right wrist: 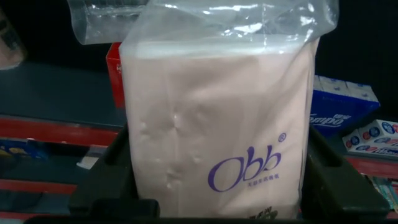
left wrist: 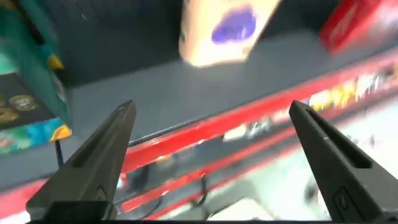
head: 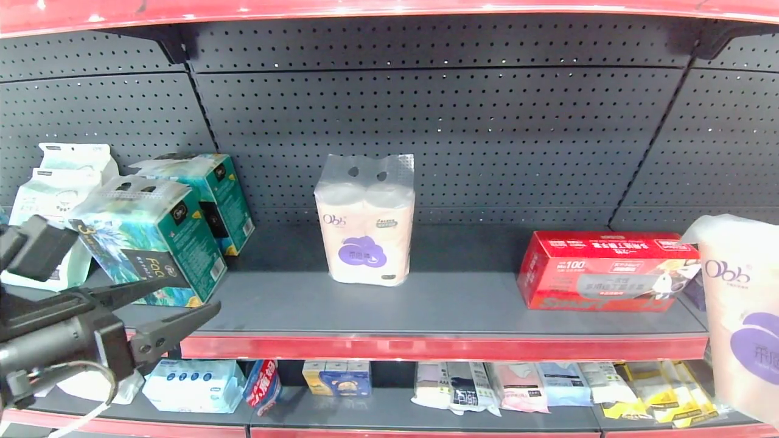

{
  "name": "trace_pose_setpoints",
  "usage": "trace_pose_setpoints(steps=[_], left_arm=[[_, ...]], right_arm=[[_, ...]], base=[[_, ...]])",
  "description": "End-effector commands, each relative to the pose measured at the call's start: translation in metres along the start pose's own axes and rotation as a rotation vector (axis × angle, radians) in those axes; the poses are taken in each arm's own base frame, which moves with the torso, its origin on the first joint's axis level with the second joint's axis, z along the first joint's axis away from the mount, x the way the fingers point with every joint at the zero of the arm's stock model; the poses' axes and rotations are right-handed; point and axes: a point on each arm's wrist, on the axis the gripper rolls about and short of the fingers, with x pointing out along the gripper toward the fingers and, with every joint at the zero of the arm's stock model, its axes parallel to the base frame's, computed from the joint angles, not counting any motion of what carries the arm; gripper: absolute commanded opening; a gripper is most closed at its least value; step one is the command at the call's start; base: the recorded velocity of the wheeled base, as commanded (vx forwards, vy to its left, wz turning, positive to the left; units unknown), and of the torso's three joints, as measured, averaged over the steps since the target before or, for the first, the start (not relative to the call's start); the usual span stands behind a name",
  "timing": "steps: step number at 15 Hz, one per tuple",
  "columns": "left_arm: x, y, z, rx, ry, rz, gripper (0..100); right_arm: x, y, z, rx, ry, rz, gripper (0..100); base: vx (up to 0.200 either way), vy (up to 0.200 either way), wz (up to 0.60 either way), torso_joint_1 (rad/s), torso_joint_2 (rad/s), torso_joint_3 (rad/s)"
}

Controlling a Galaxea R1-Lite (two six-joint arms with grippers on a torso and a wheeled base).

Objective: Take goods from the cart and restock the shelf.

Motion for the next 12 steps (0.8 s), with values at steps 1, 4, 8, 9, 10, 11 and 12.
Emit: trace_pose_setpoints(steps=[1,4,8,9,10,11,12], left_arm=[[0.035,0.030,0.000,0.007,0.055,-0.002,100],[0.043,0.035,0.004,-0.016,0.042,-0.005,100],[0.058,0.040,0.002,0.036,0.001,-0.131,100],[0.070,0.046,-0.002,0.071,-0.005,-0.160,100],[0.075,0.048,-0.004,0.090,-0.009,-0.169,100],[0.083,0.048,-0.004,0.096,-0.011,-0.181,100],[0.083,0.048,-0.004,0.096,-0.011,-0.181,100]], right_arm=[[0.004,-0.001,0.006,0.000,0.001,0.001,0],[0.001,-0.003,0.013,0.001,-0.031,-0.006,0],[-0.001,-0.002,0.011,-0.010,-0.031,-0.006,0],[-0.001,-0.002,0.010,-0.024,-0.031,-0.005,0],[-0.003,-0.002,0.010,-0.035,-0.036,-0.006,0],[-0.004,-0.002,0.010,-0.045,-0.039,-0.005,0],[-0.004,-0.002,0.010,-0.045,-0.039,-0.005,0]], base=[[0.000,0.000,0.00,0.000,0.00,0.000],[0.000,0.000,0.00,0.000,0.00,0.000],[0.000,0.000,0.00,0.000,0.00,0.000],[0.000,0.000,0.00,0.000,0.00,0.000],[0.000,0.000,0.00,0.000,0.00,0.000],[0.000,0.000,0.00,0.000,0.00,0.000],[0.000,0.000,0.00,0.000,0.00,0.000]])
